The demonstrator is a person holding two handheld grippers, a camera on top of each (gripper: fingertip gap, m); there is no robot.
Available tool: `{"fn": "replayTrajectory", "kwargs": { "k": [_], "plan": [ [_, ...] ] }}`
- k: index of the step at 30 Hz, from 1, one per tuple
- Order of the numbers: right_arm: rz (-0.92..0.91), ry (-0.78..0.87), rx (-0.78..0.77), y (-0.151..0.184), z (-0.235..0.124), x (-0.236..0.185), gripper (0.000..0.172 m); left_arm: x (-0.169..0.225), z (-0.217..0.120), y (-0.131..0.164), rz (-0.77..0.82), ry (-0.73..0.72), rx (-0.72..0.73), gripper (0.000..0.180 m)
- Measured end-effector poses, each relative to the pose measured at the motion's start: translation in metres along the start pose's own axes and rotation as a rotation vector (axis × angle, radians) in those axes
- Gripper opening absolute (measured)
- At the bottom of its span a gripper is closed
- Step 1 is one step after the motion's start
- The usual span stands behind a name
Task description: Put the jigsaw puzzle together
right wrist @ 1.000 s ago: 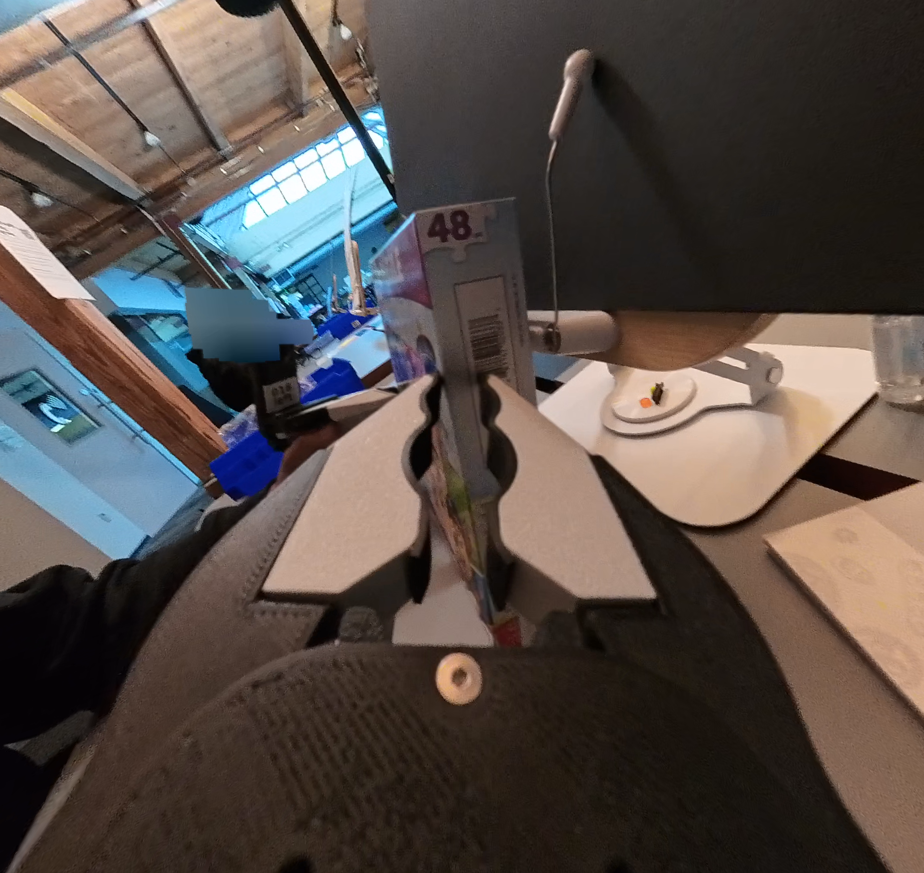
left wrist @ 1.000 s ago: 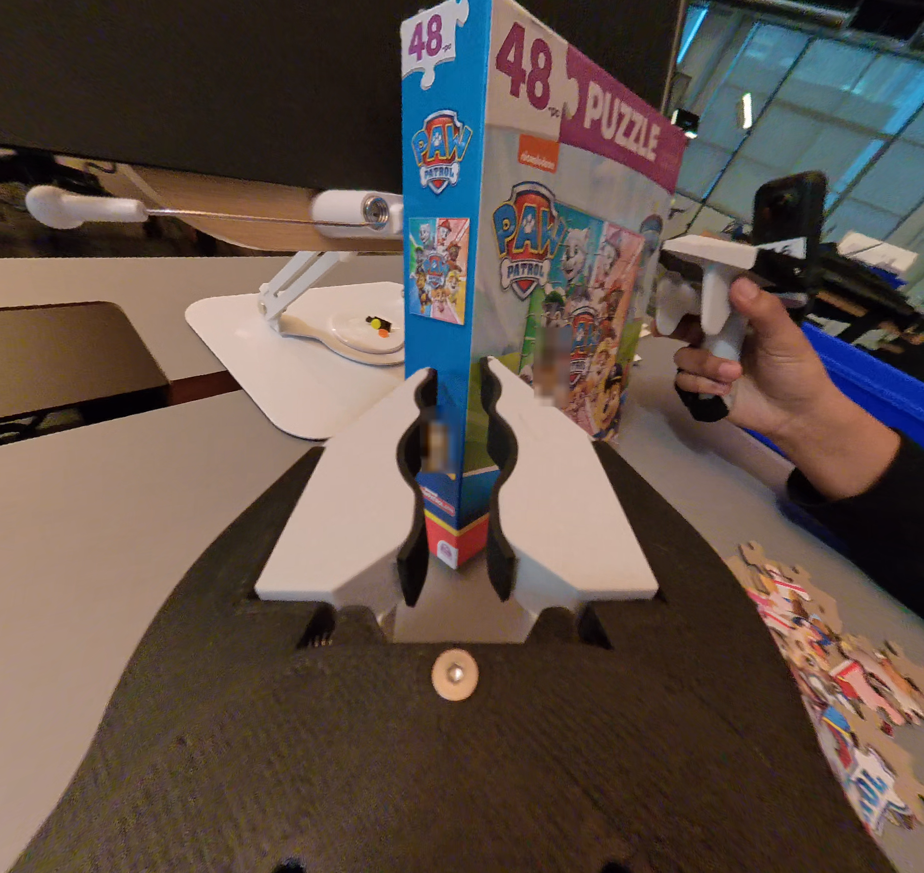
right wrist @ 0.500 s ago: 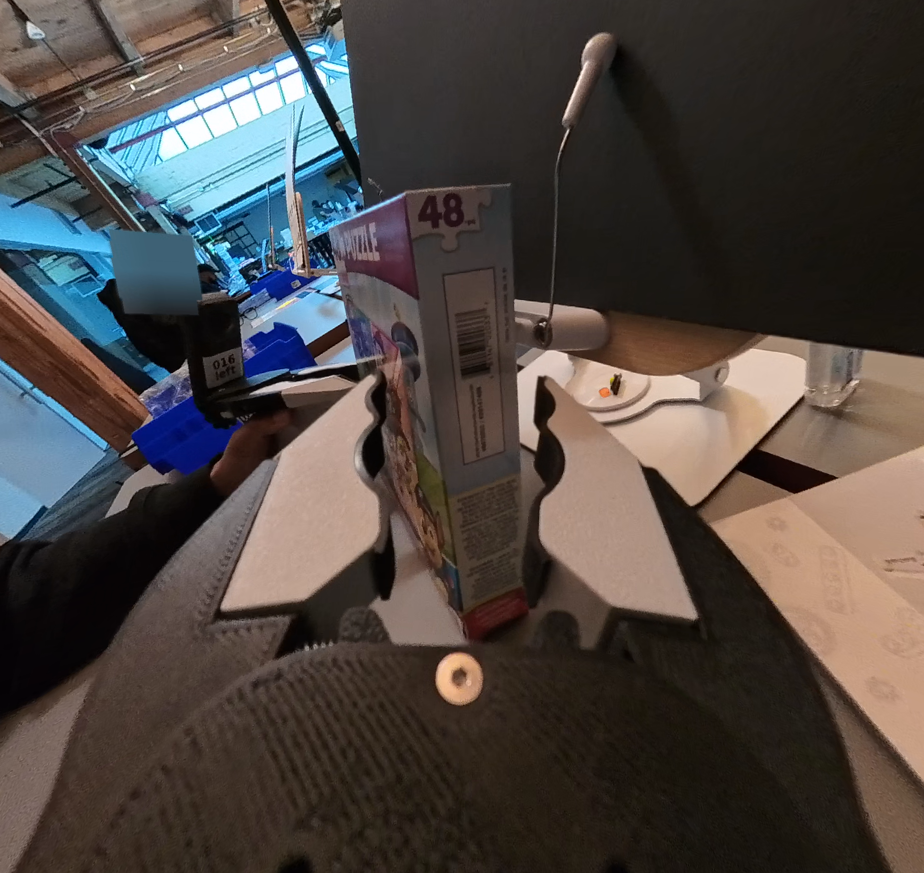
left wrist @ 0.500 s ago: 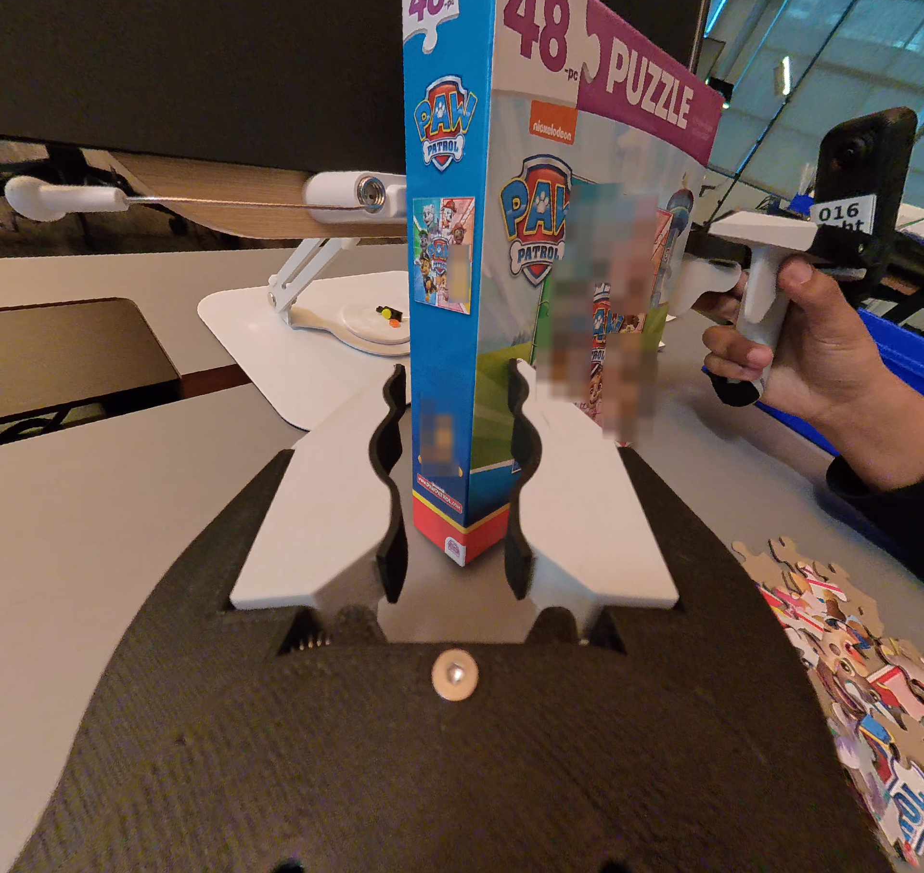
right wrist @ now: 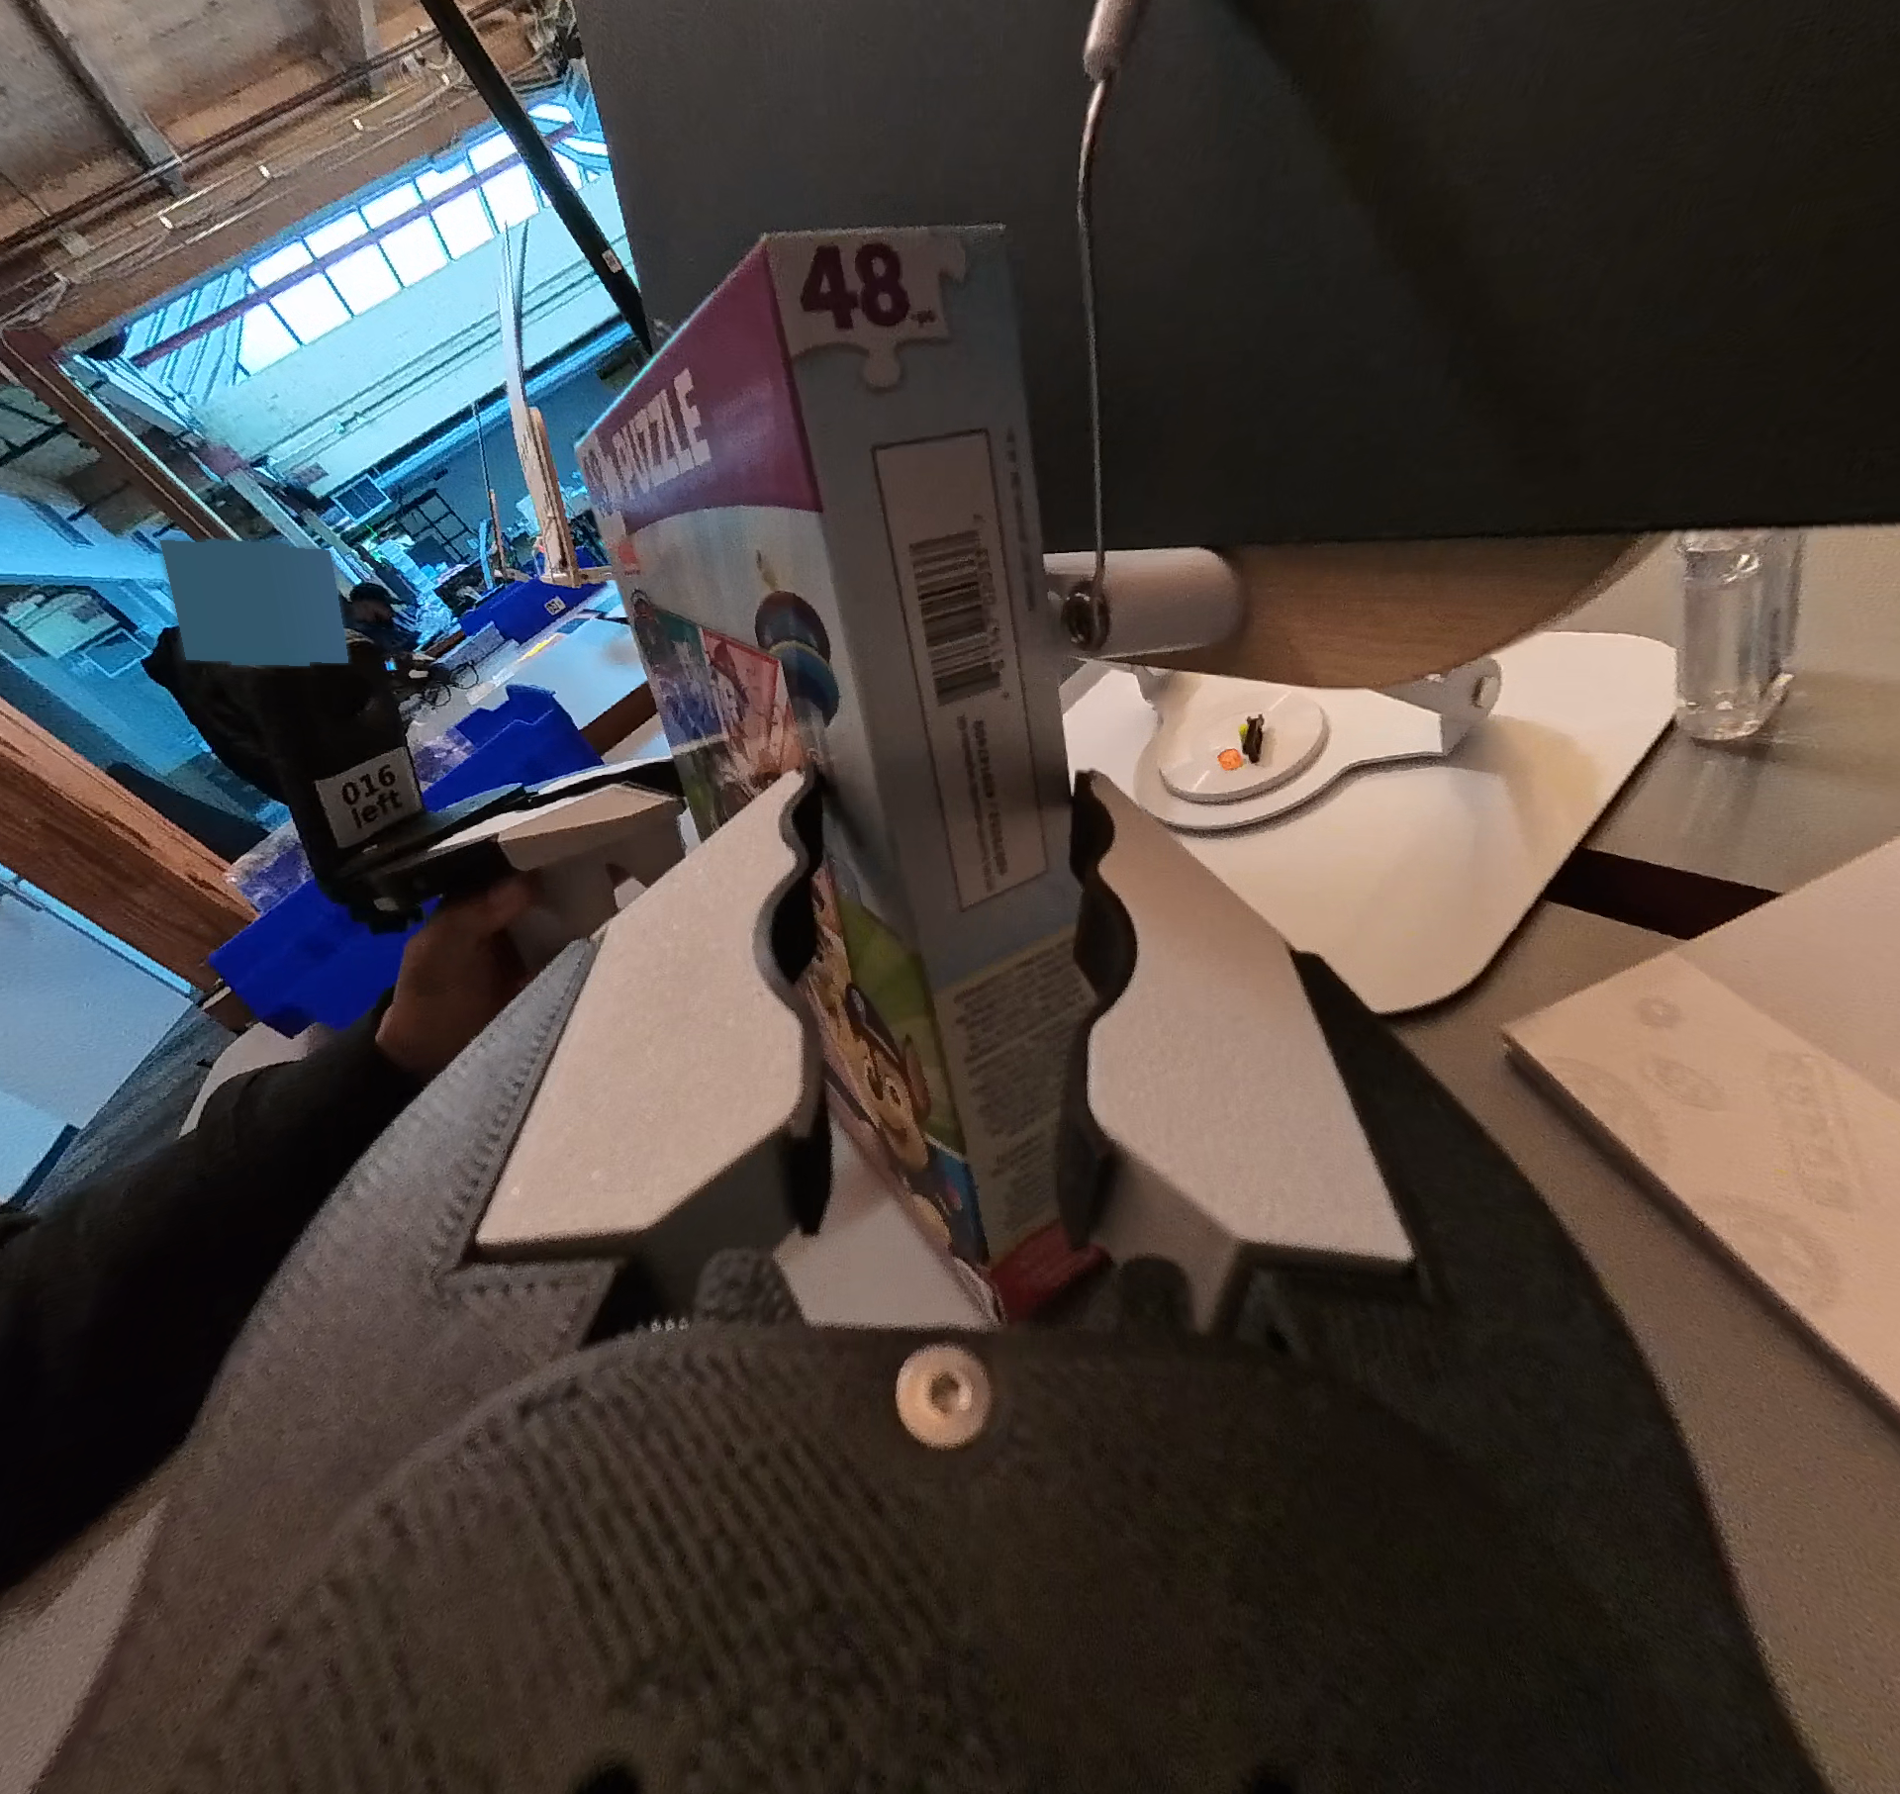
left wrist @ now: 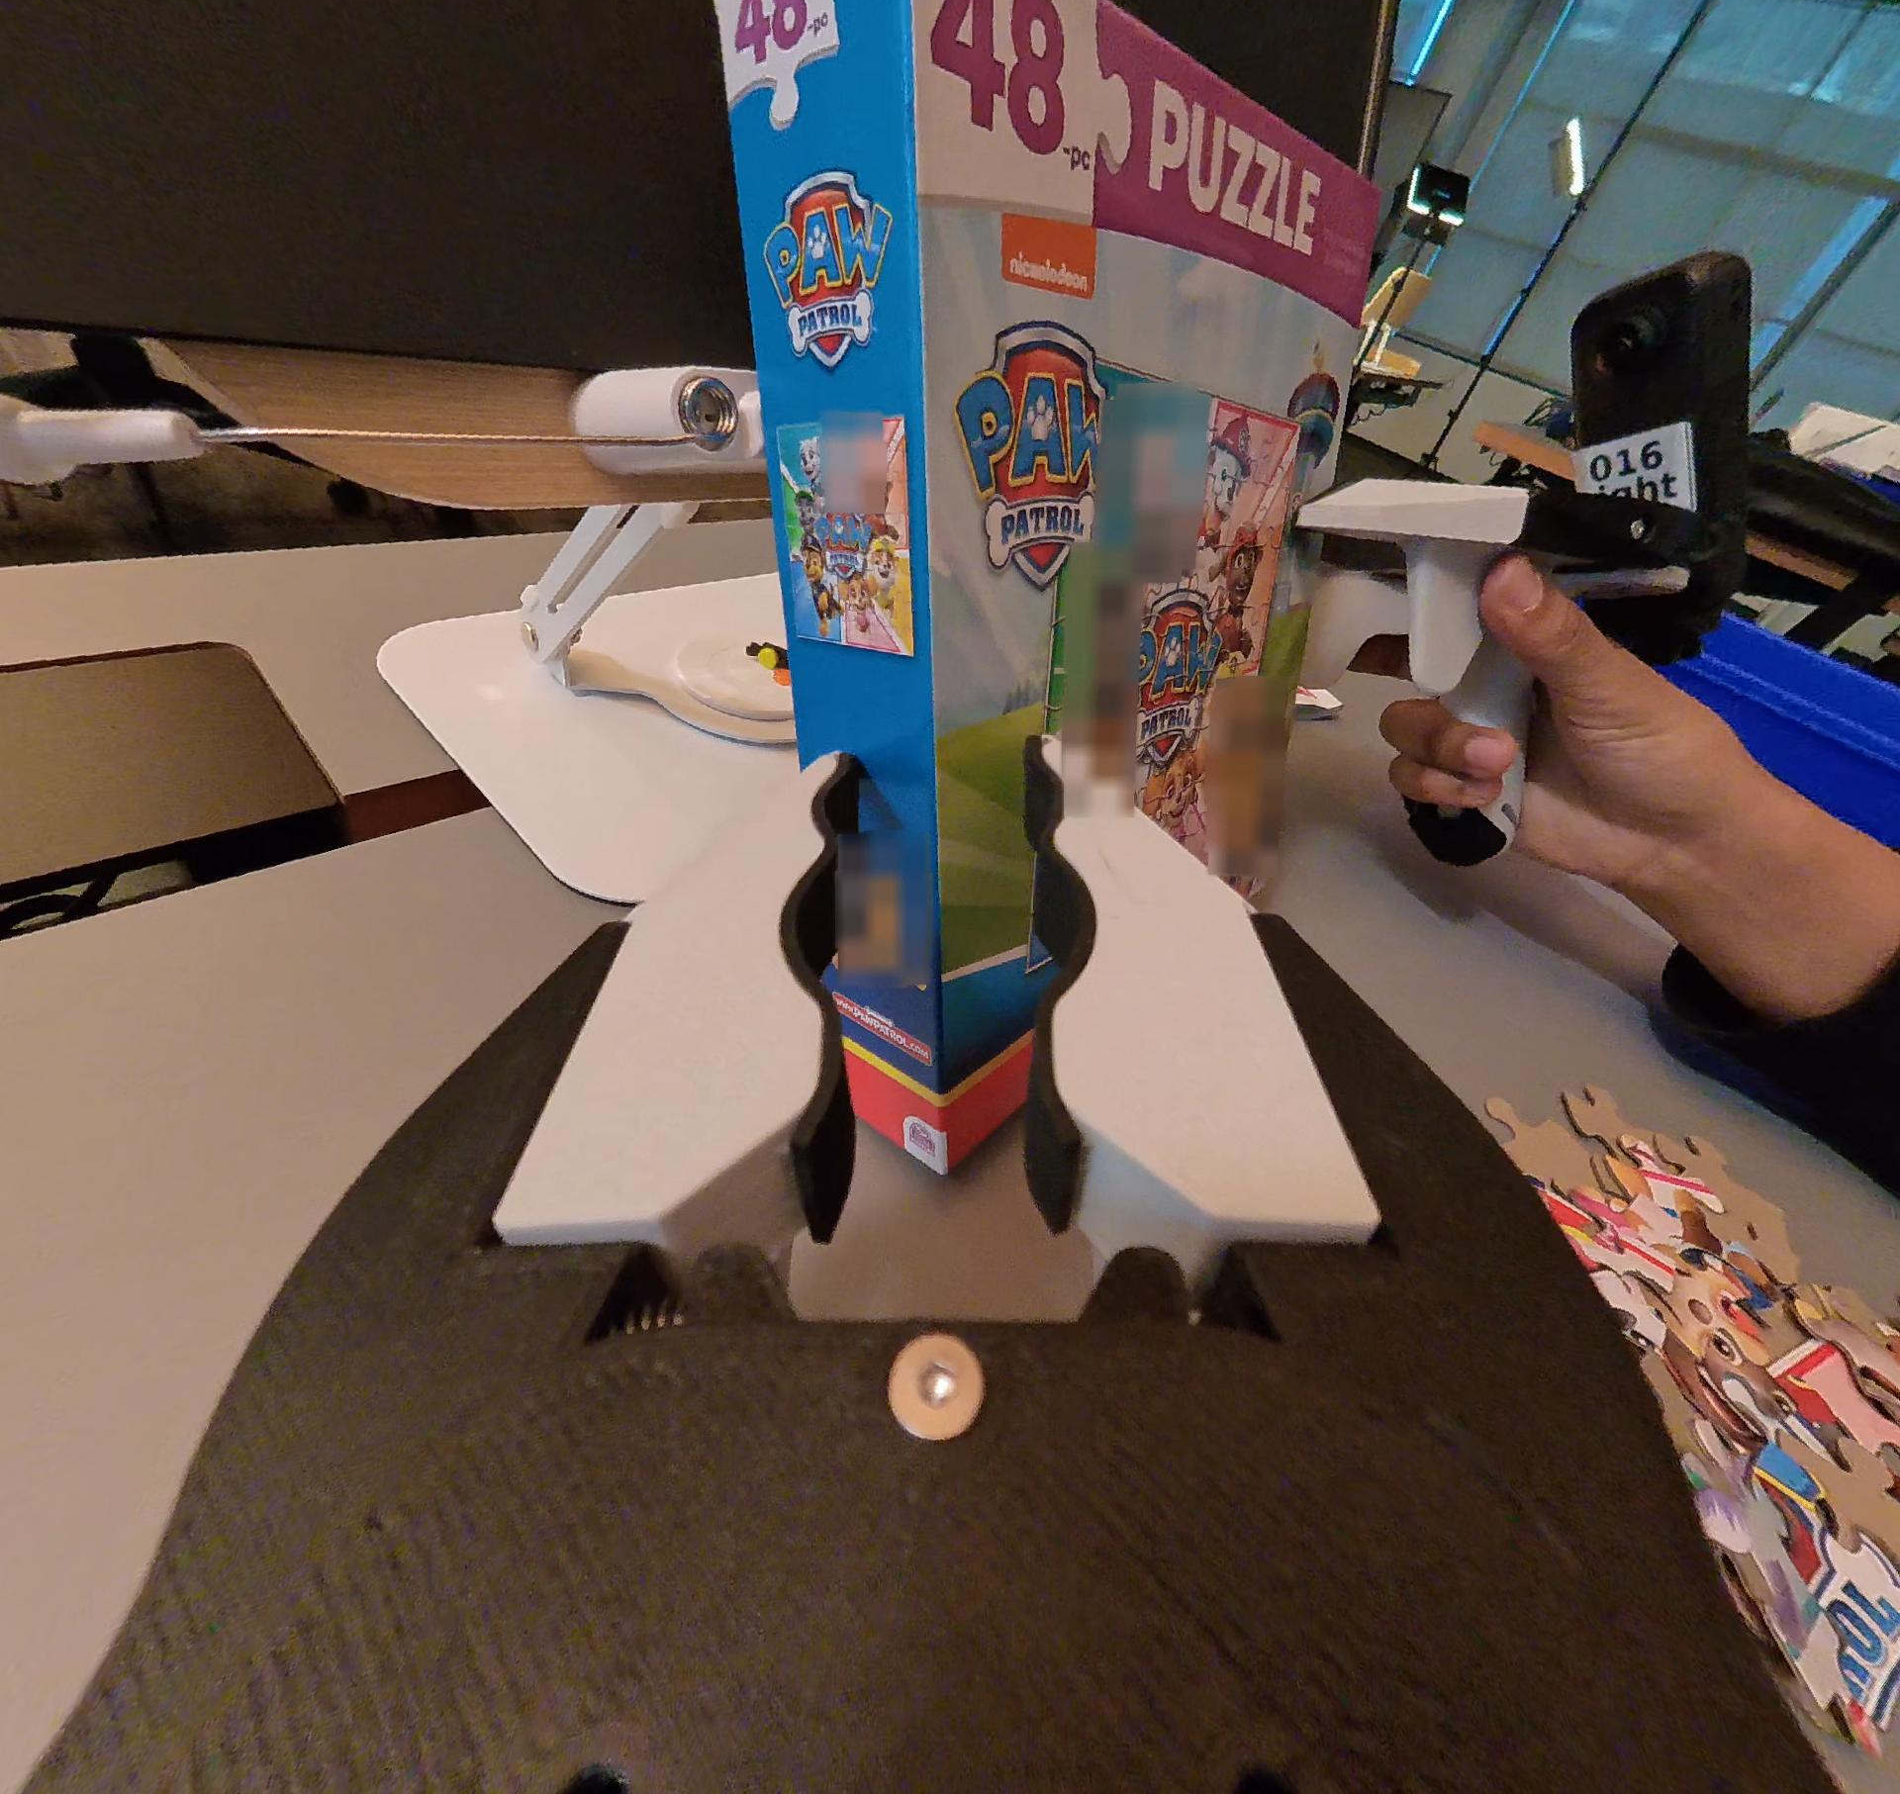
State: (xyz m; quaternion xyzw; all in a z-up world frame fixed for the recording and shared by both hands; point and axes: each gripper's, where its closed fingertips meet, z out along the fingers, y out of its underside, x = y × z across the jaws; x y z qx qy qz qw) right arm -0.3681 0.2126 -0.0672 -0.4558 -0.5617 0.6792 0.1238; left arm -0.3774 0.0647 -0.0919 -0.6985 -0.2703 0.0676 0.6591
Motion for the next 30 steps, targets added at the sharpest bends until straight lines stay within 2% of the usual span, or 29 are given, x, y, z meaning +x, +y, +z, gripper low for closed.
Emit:
{"fn": "replayTrajectory", "kwargs": {
  "k": [9, 13, 22, 24, 27, 28, 30],
  "plan": [
    [-0.008, -0.004, 0.083, -0.022, -0.013, -0.002, 0.057, -0.007, -0.003, -0.006, 0.008, -0.053, 0.036, 0.04],
    [-0.011, 0.015, 0.154, -0.035, -0.023, 0.002, 0.056, -0.009, -0.003, -0.006, 0.0, -0.062, 0.034, 0.041],
    [-0.102, 0.057, 0.203, -0.05, -0.031, -0.004, 0.053, -0.015, -0.006, -0.011, 0.0, -0.109, 0.062, 0.048],
    [-0.166, 0.112, 0.219, -0.058, -0.038, -0.003, 0.054, -0.011, -0.007, -0.017, -0.02, -0.1, 0.076, 0.056],
    [-0.257, 0.178, 0.286, -0.08, -0.055, -0.009, 0.057, 0.007, -0.006, -0.032, -0.053, -0.075, 0.085, 0.082],
    [-0.277, 0.184, 0.311, -0.09, -0.062, -0.015, 0.058, 0.011, -0.007, -0.038, -0.039, -0.096, 0.097, 0.091],
    [-0.327, 0.183, 0.345, -0.107, -0.074, -0.034, 0.059, 0.018, -0.014, -0.054, 0.031, -0.152, 0.139, 0.097]
  ]
}}
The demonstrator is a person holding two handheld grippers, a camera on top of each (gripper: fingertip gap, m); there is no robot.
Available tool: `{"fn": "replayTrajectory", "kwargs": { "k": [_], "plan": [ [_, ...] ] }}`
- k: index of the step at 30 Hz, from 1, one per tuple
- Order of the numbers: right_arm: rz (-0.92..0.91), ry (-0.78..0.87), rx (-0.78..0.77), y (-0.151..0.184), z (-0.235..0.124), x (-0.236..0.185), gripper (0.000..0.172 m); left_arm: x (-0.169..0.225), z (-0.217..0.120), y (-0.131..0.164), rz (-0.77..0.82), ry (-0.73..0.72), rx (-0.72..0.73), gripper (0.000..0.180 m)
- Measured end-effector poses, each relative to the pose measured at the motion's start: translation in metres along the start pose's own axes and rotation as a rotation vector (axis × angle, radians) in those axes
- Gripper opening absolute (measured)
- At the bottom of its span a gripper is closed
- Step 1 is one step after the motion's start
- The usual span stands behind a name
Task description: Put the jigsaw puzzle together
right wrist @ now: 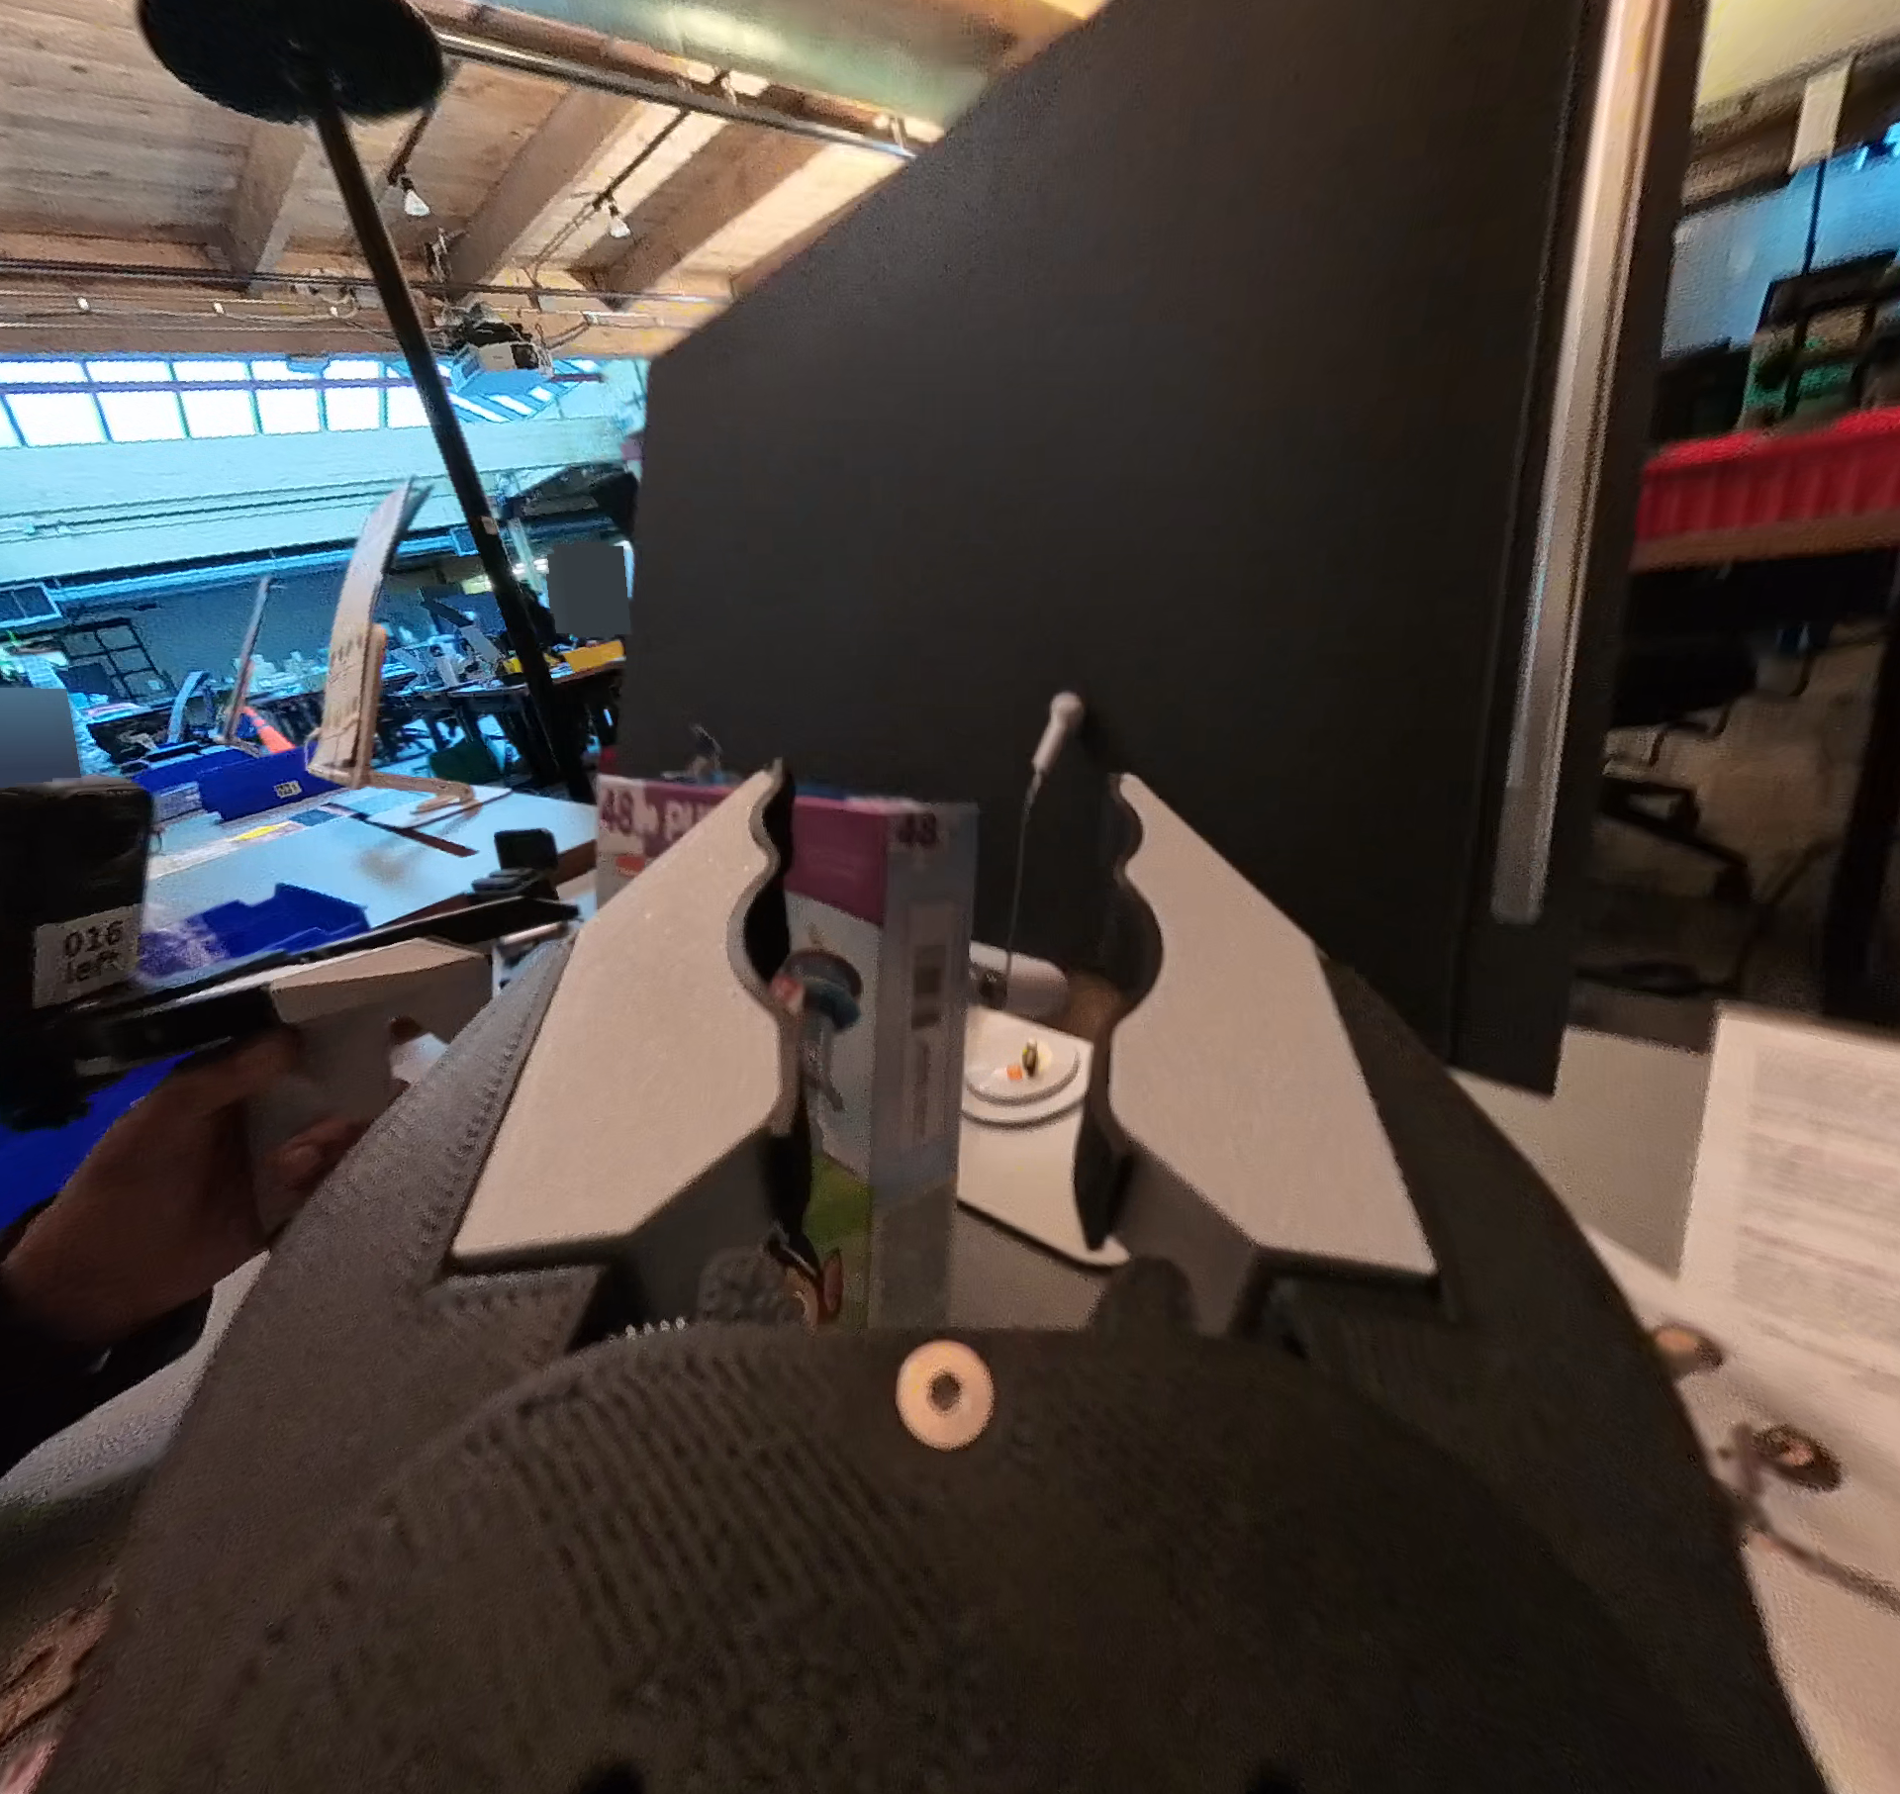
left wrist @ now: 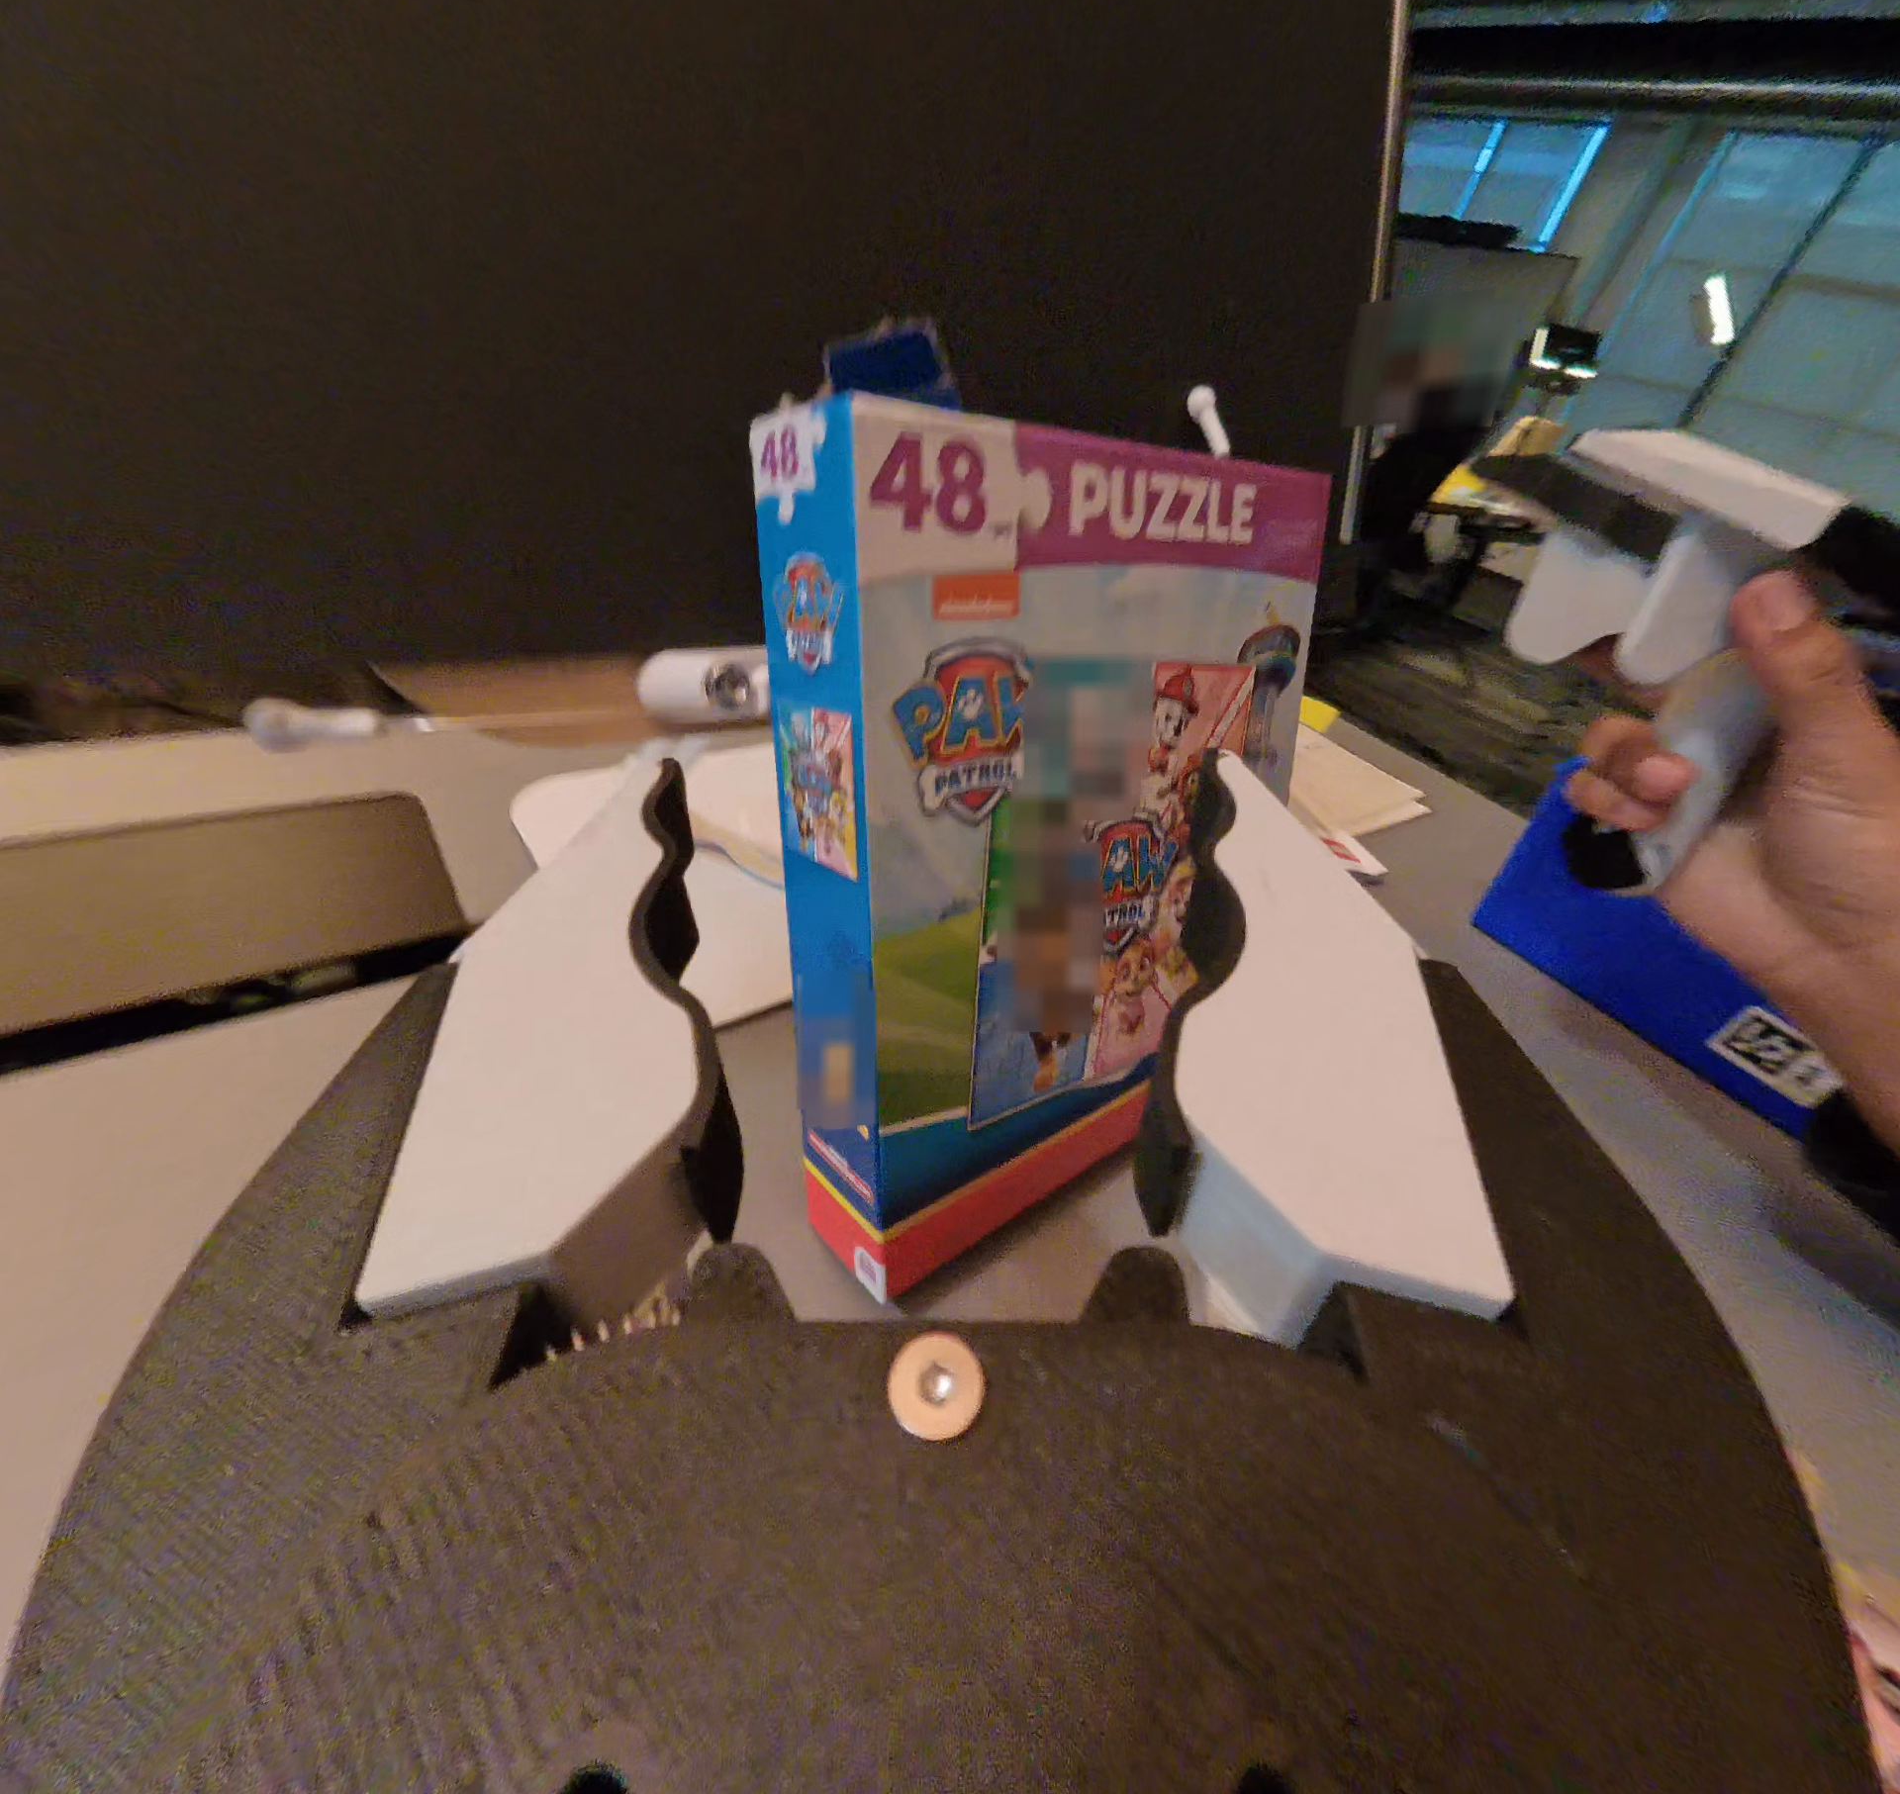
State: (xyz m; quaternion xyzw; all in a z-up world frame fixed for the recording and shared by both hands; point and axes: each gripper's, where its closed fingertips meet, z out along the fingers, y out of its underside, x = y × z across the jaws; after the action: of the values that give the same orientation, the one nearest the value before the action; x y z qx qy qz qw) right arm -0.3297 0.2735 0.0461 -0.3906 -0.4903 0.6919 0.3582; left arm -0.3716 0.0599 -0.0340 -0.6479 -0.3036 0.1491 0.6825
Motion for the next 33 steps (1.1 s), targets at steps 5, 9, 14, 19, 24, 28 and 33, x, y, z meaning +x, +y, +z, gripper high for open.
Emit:
{"fn": "replayTrajectory", "kwargs": {
  "k": [5, 9, 14, 19, 24, 28, 33],
  "plan": [
    [-0.18, -0.001, 0.011, -0.033, -0.026, -0.045, 0.06, 0.036, -0.026, -0.019, 0.113, -0.008, 0.059, 0.095],
    [-0.226, -0.066, -0.165, 0.005, -0.06, -0.087, 0.065, 0.102, -0.064, -0.004, -0.013, 0.211, -0.025, 0.094],
    [-0.227, -0.015, -0.477, 0.107, -0.135, -0.108, 0.085, 0.118, -0.116, 0.041, 0.108, 0.139, -0.064, 0.079],
    [-0.006, -0.023, -0.646, 0.182, -0.17, -0.128, 0.096, 0.108, -0.119, 0.074, 0.163, 0.088, -0.129, 0.073],
    [0.008, 0.001, -0.853, 0.219, -0.173, -0.133, 0.097, 0.107, -0.12, 0.086, 0.125, 0.105, -0.173, 0.075],
    [-0.035, -0.031, -0.919, 0.235, -0.158, -0.152, 0.097, 0.088, -0.122, 0.086, 0.136, 0.046, -0.162, 0.071],
    [-0.198, -0.078, -1.035, 0.256, -0.126, -0.179, 0.099, 0.053, -0.129, 0.071, 0.036, -0.02, -0.096, 0.069]
  ]
}}
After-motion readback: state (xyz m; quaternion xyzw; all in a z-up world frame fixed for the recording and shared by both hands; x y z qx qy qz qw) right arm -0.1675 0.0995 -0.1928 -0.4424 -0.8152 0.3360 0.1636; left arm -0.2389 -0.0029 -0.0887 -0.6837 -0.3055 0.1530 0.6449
